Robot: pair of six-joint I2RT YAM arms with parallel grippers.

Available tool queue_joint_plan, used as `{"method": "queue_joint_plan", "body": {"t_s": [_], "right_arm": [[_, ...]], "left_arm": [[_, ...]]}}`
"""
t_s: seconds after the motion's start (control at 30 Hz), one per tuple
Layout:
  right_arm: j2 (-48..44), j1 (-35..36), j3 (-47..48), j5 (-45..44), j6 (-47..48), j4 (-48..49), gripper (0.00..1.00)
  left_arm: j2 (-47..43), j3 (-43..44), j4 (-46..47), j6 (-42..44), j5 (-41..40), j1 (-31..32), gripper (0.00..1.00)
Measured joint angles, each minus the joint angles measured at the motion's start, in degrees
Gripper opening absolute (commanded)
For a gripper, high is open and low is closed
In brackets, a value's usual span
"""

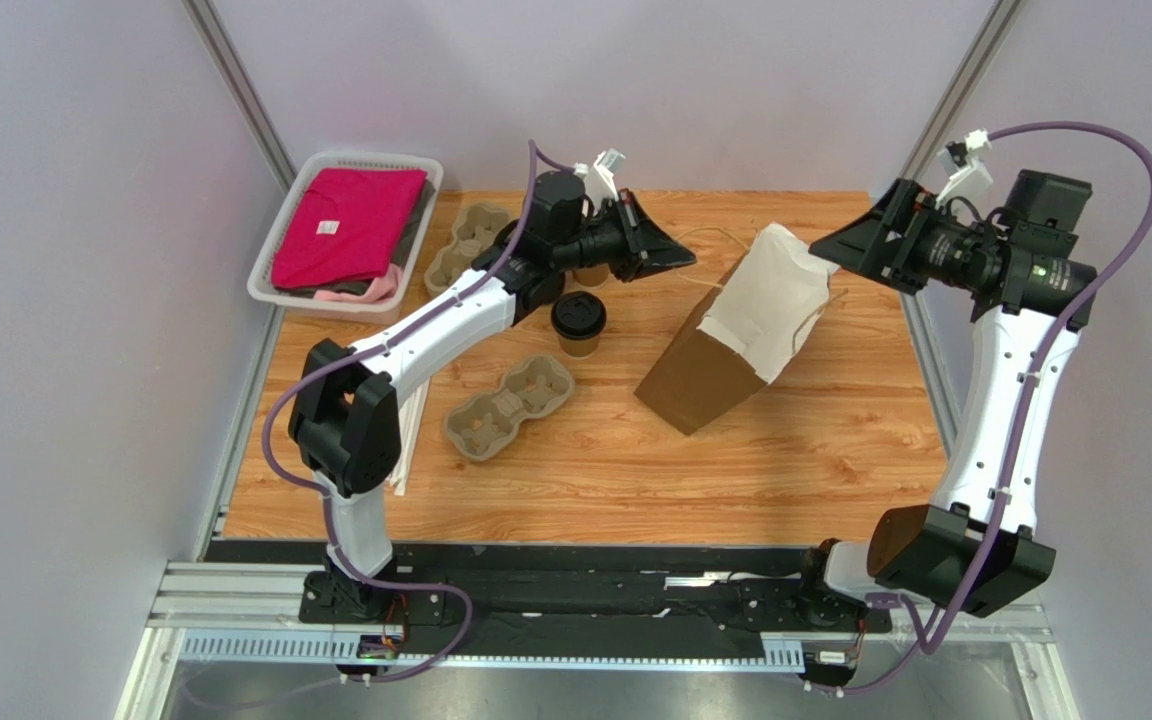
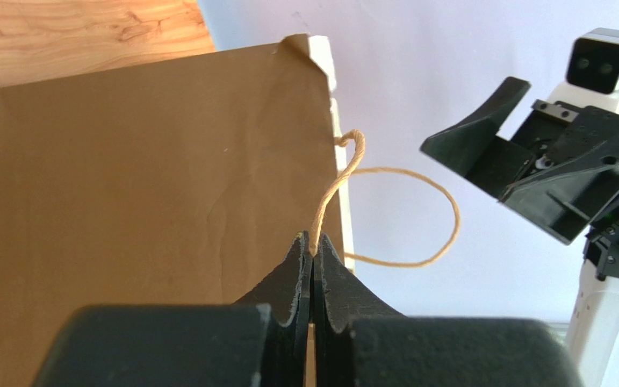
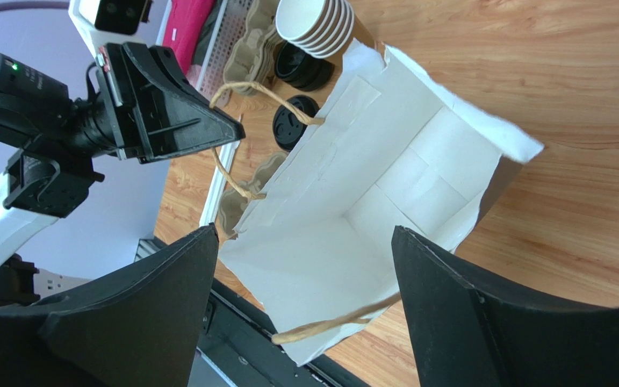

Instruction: Pack the takeout coffee

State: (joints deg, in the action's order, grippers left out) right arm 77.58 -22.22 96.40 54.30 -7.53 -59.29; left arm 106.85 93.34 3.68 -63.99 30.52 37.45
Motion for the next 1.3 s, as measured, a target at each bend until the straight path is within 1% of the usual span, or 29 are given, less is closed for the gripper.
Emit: {"method": "queue_joint_plan", "body": {"t_s": [0.13, 0.37, 0.47, 0.5, 0.6, 0.77, 0.87, 0.93, 1.03, 1.1, 1.13, 1.17, 1.23, 1.27, 1.3], "right_arm": [[0.0, 2.2, -0.4, -1.6, 0.0, -0.9, 0.86], [-0.9, 2.3, 2.3, -6.4, 0.7, -4.7, 0.87], [-3.0, 2.3, 2.2, -7.6, -0.1, -5.9, 0.82], [-3.7, 2.6, 2.1, -7.8, -0.8, -6.1, 0.79], [-6.4, 4.9, 0.4, -7.8, -3.9, -5.5, 0.77], [-9.9, 11.6, -6.4, -7.0, -10.5, -2.7, 0.74], [-9.2, 12.6, -8.1, -6.9, -13.6, -1.2, 0.73], [-8.5, 12.6, -8.2, -7.0, -15.1, -0.3, 0.73], [-8.0, 12.6, -8.2, -7.6, -16.8, 1.3, 0.71], [-7.9, 12.6, -8.3, -8.1, -18.0, 2.5, 0.67], [-7.8, 12.6, -8.3, -8.4, -18.9, 3.5, 0.62], [-7.8, 12.7, -8.4, -8.5, -19.7, 4.4, 0.51], [-7.5, 12.7, -8.5, -8.7, -21.0, 6.1, 0.45], [-7.4, 12.7, -8.5, -8.7, -21.5, 6.8, 0.39], [-7.2, 12.7, -8.5, -8.8, -22.1, 7.3, 0.37]], "left_arm": [[-0.5, 0.0, -0.2, 0.1, -0.3, -0.6, 0.00], [-0.5, -0.8, -1.8, 0.7, -1.1, -2.2, 0.00], [-0.5, -1.4, -2.5, 1.0, -1.0, -2.7, 0.00], [-0.5, -1.6, -2.6, 1.1, -1.0, -2.7, 0.00], [-0.5, -1.9, -2.6, 1.3, -0.9, -2.7, 0.00], [-0.7, -3.6, -2.6, 1.3, -0.7, -2.7, 0.00], [-1.0, -5.2, -2.5, 1.2, -0.6, -2.7, 0.00], [-1.3, -5.8, -2.6, 1.3, -0.6, -2.7, 0.00], [-1.7, -6.0, -2.5, 1.3, -0.6, -2.7, 0.00], [-2.0, -6.0, -2.4, 1.3, -0.6, -2.7, 0.00], [-2.1, -6.0, -2.2, 1.3, -0.6, -2.7, 0.00], [-2.3, -6.0, -2.1, 1.3, -0.6, -2.7, 0.00], [-2.4, -6.0, -2.0, 1.3, -0.6, -2.7, 0.00], [-2.4, -6.0, -1.9, 1.3, -0.6, -2.7, 0.00], [-2.4, -6.0, -1.9, 1.3, -0.6, -2.7, 0.00]]}}
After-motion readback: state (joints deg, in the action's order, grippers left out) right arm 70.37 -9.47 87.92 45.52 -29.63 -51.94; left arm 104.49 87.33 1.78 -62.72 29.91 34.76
